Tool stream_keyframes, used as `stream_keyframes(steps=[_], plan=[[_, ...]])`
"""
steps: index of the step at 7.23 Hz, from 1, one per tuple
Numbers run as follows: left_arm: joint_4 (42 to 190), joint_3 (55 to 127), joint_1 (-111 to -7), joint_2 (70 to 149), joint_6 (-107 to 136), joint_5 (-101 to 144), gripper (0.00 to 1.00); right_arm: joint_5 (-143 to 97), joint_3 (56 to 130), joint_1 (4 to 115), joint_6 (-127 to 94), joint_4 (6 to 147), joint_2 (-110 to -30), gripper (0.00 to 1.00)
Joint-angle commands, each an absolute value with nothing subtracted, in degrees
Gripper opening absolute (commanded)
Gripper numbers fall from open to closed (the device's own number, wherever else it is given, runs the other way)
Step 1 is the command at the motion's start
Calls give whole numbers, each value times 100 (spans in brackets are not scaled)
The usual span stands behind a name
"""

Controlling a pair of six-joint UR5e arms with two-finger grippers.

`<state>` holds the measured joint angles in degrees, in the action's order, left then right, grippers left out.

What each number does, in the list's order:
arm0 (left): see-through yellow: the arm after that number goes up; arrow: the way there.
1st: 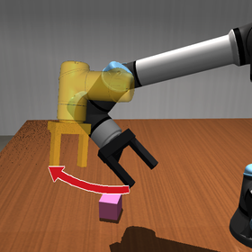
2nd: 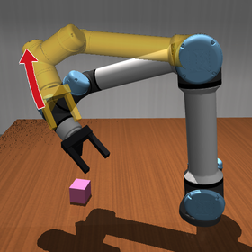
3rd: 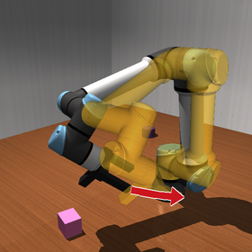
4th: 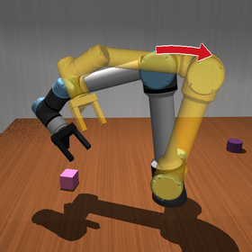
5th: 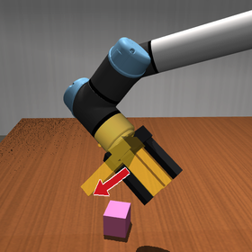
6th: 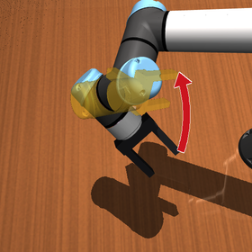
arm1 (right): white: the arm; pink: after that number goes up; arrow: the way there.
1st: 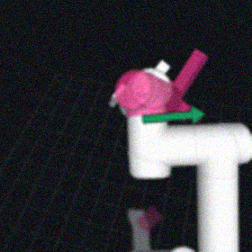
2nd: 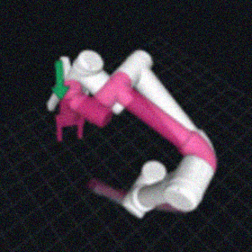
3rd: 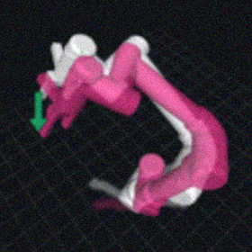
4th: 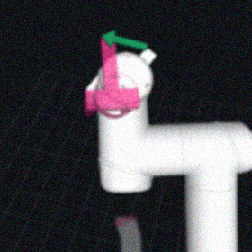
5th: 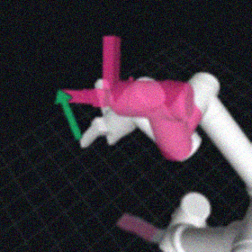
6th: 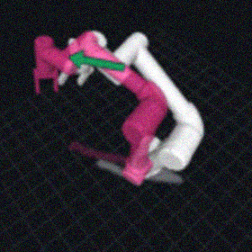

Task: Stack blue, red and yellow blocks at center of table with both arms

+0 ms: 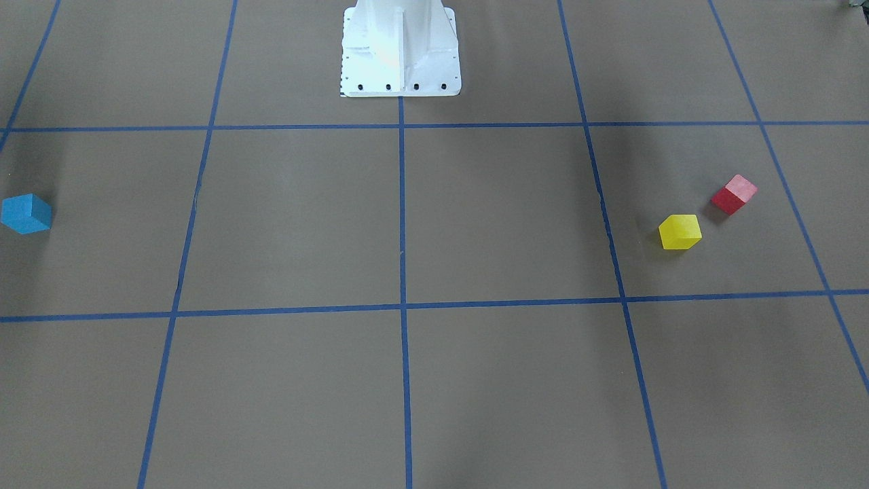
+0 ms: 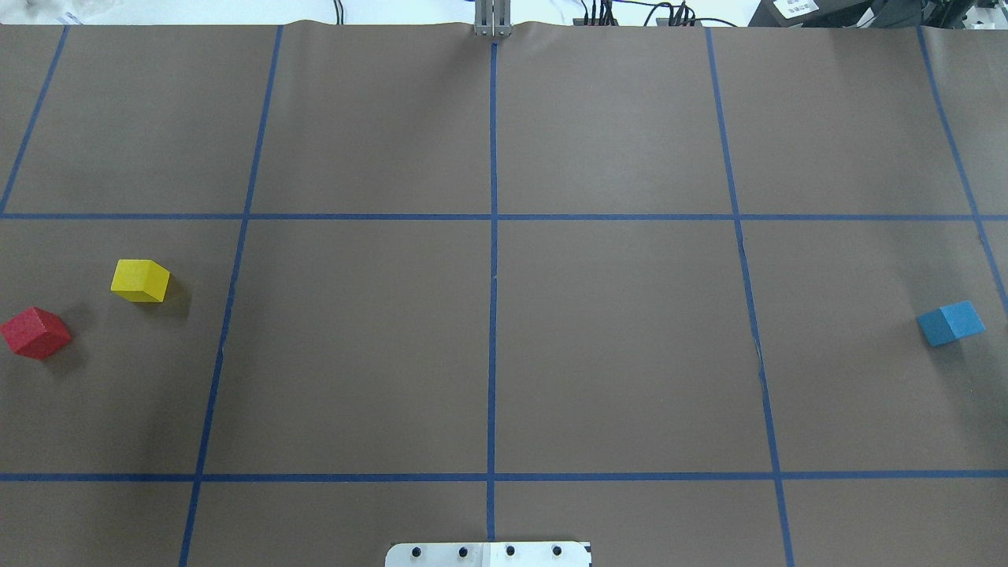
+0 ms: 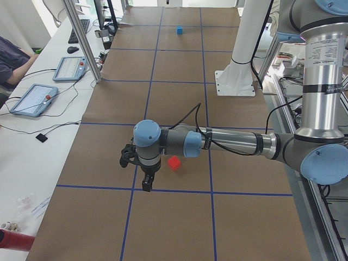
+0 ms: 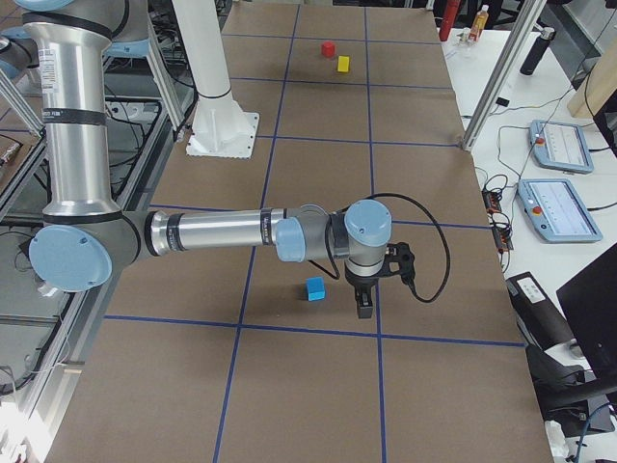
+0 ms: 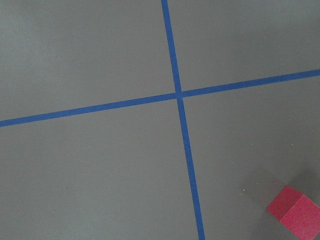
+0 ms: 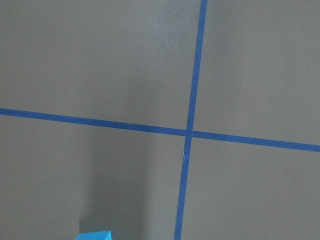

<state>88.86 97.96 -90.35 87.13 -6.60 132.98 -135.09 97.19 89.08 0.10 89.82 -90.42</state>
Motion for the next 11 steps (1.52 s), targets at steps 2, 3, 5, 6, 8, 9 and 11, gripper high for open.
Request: stream_keyframes(steps=[2, 3, 5, 6, 8, 9, 11], plan=[[8877, 9800, -9035, 8710, -668, 13298, 100, -13483, 9914, 8912, 70, 9088, -9220, 100], [8877, 9800, -9035, 8710, -668, 13298, 100, -13482, 9923, 8912, 70, 9079, -9220, 100], [8886, 9809, -9035, 8710, -668, 13298, 100, -13378, 10167, 8616, 18, 9105, -9054, 100], [8886, 9809, -9035, 8710, -668, 13298, 100, -13307, 10056, 8422, -96, 9053, -9114, 100], [8877, 9809, -9026, 8719, -659, 13298, 100, -13386, 9871, 7852, -149, 8153, -9324, 100], [8886, 9817, -9026, 8719, -650, 13298, 100, -13403, 9844, 7544, -376, 7991, -9377, 100], [8886, 9809, -9026, 8727, -650, 13307, 100, -12906, 9817, 6928, -772, 7823, -9474, 100]])
